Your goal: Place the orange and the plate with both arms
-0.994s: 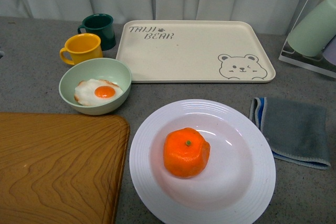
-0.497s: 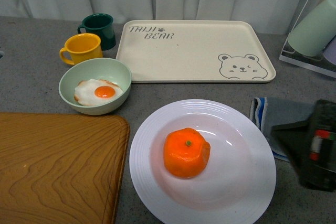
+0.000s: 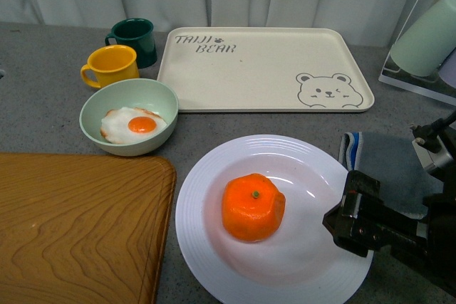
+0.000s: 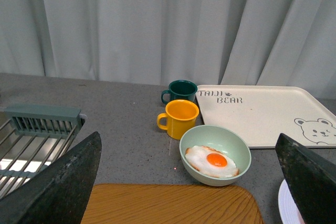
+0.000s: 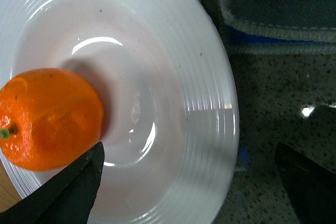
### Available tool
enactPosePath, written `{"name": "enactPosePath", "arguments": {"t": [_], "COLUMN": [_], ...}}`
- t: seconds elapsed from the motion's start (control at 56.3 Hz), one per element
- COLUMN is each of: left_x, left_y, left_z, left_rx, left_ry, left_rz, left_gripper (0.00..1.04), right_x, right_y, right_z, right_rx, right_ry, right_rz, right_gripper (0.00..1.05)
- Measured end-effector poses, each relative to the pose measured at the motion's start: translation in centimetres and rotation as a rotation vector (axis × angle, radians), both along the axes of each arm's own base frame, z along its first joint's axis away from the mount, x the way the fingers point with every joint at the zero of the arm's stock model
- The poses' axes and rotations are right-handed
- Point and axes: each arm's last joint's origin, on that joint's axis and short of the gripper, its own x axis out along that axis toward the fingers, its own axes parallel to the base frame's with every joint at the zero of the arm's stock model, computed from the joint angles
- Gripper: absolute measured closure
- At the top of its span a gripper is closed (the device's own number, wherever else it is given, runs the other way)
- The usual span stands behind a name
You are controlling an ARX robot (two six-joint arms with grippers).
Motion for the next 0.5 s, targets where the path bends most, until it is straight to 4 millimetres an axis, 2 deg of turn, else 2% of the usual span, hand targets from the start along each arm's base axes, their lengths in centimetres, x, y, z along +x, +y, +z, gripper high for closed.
{"name": "enactPosePath", "arguments": {"t": [0.249,0.426,0.497], "left_x": [0.0,0.0,0.0], "left_y": [0.0,0.0,0.0], "left_z": [0.0,0.0,0.0], "left_rx": [0.000,0.000,0.000], "left_ry": [0.000,0.000,0.000], "left_rz": [0.000,0.000,0.000], "left_gripper": [0.07,0.07,0.07], "right_x": [2.0,2.8,3.2], "right_y": [0.4,0.7,0.7], "right_z": [-1.5,-2.2,-2.5], "right_rx": [0.160,0.203,0.203], "right_ry": [0.055,0.094,0.110], "right_rz": [-0.042,-0.047,-0.050], "right_gripper": [0.09,0.10,0.24]}}
